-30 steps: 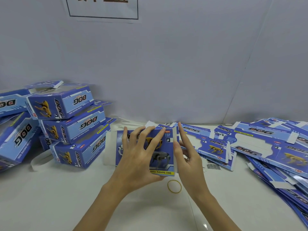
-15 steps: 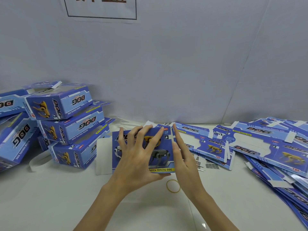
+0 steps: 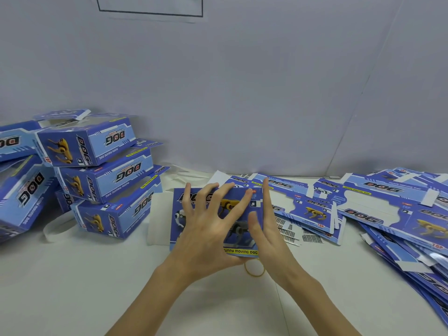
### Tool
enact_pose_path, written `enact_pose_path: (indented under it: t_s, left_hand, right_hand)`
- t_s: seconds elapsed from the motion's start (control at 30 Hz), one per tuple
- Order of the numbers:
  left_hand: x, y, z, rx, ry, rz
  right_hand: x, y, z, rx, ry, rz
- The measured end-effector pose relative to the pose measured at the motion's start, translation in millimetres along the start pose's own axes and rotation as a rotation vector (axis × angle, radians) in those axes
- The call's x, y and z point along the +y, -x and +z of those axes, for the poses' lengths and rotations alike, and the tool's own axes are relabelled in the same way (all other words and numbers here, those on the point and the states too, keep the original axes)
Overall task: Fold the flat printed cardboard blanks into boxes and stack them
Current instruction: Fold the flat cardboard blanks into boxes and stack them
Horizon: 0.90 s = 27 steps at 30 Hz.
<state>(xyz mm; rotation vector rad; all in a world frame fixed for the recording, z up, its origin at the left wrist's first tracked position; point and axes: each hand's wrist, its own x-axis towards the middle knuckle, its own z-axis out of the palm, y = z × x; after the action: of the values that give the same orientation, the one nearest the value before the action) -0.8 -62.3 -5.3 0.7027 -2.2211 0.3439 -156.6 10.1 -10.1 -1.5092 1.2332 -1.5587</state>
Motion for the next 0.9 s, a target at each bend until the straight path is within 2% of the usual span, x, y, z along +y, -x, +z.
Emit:
enact_pose_path:
  t_s: [0.17,0.27,0.37,0.43,0.5,0.57,0.63,0.7,0.77,0.83,0.9]
  left_hand:
    - [0,0,4,0.029,-0.023,0.063]
    - [2,-2,4,0.047,0.016,0.065]
    - [6,-6,2,0.045,0.077,0.034]
    - [5,-6,-1,0.019,0.229,0.004]
    - [-1,-6,-7,-0.059,0.512,-0.067]
    - [-4,-8,-12,-0.081,0.867,-0.292]
    - [-5,-14,-17,-0.022,1.316,-0.646]
    - [-11,-16,-16,-0.07,1.594,-0.902]
    - [-21,-12,-13,-0.064,1.622,-1.045]
    - [-34,-5,-6,0.023,1.568,-1.178]
    - [-45,2,-2,-0.013,1.578,-1.155]
  right_hand:
    - [11,-4,-16,-0.105,0.279,-0.015]
    - [11,-6,-14,-0.024,0.331,-0.039]
    - [6,-8,-6,0.141,0.287,-0.118]
    - [3,-10,-7,0.302,0.283,-0.204]
    - [2,-12,-12,0.444,0.32,-0.308]
    - [3,-12,-16,0.485,0.419,-0.404]
    - [7,-12,-16,0.442,0.612,-0.504]
    - [12,-12,-13,0.309,0.822,-0.62]
    - [17,-10,-7,0.1,0.905,-0.683]
    - [22,-6,1,-0.086,0.869,-0.658]
    - [22,-2,8,-0.133,0.712,-0.581]
